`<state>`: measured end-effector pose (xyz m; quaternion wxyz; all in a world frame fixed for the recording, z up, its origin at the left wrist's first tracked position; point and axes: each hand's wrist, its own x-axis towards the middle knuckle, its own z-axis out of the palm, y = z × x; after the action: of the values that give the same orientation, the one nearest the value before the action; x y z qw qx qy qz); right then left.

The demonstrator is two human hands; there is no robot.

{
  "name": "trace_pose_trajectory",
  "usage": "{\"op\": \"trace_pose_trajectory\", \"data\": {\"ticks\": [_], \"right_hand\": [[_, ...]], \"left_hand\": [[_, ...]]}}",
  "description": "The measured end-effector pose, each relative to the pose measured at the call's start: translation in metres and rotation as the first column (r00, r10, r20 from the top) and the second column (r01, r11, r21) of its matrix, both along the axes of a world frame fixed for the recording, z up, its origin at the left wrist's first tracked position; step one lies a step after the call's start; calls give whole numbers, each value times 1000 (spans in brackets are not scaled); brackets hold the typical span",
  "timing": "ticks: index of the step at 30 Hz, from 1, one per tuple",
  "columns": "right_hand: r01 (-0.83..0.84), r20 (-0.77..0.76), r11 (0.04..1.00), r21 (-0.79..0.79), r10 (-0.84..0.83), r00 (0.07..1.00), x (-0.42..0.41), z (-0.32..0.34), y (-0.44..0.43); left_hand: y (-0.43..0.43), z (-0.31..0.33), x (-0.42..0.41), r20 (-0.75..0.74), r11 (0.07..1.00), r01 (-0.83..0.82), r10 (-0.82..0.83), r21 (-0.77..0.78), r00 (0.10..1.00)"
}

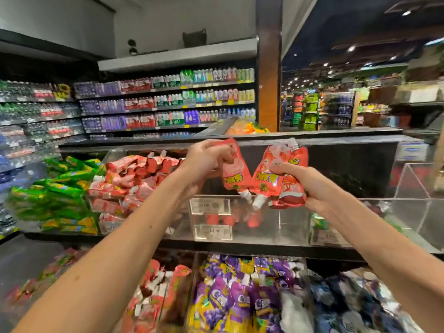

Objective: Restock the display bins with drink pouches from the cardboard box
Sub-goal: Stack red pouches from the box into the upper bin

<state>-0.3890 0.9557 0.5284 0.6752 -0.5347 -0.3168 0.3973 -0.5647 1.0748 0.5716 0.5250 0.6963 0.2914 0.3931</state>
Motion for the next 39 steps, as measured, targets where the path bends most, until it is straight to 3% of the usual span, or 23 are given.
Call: {"op": "trace_pose_trajectory", "data": {"ticks": [3, 6, 11, 14, 19, 24, 26, 29, 33, 39], "right_hand": [[106, -3, 994, -5, -106, 994, 12, 1, 8], [166, -33, 986, -31, -167, 985, 16, 3, 12], [205, -65, 978, -46, -208, 976, 22, 12, 9], [224, -28, 973, -55, -226, 974, 25, 20, 7], [221, -8, 971, -90, -222, 975, 30, 28, 13], [183, 15, 978, -105, -182, 983, 34, 28, 20], [170, 35, 979, -109, -167, 985, 37, 27, 22], [174, 68, 978, -119, -166, 984, 41, 26, 26], [165, 104, 979, -121, -153, 983, 46, 26, 31], [168, 141, 978, -122, -150, 979, 46, 24, 35]], "left_hand": [[33, -6, 15, -100, 988, 6, 9, 155, 995], [55, -15, 31, -144, 975, 43, -12, 218, 990], [87, -25, 58, -83, 992, 102, -95, 76, 992], [101, -36, 75, -180, 990, 123, -109, 66, 978], [96, -57, 107, -481, 936, 341, -260, 89, 837], [95, -71, 139, -596, 838, 546, -441, -5, 671], [100, -78, 149, -673, 812, 580, -391, 70, 628], [110, -87, 163, -836, 724, 648, -189, 237, 516], [118, -94, 177, -907, 621, 716, -20, 318, 420], [123, -105, 186, -919, 594, 735, 19, 328, 394]]}}
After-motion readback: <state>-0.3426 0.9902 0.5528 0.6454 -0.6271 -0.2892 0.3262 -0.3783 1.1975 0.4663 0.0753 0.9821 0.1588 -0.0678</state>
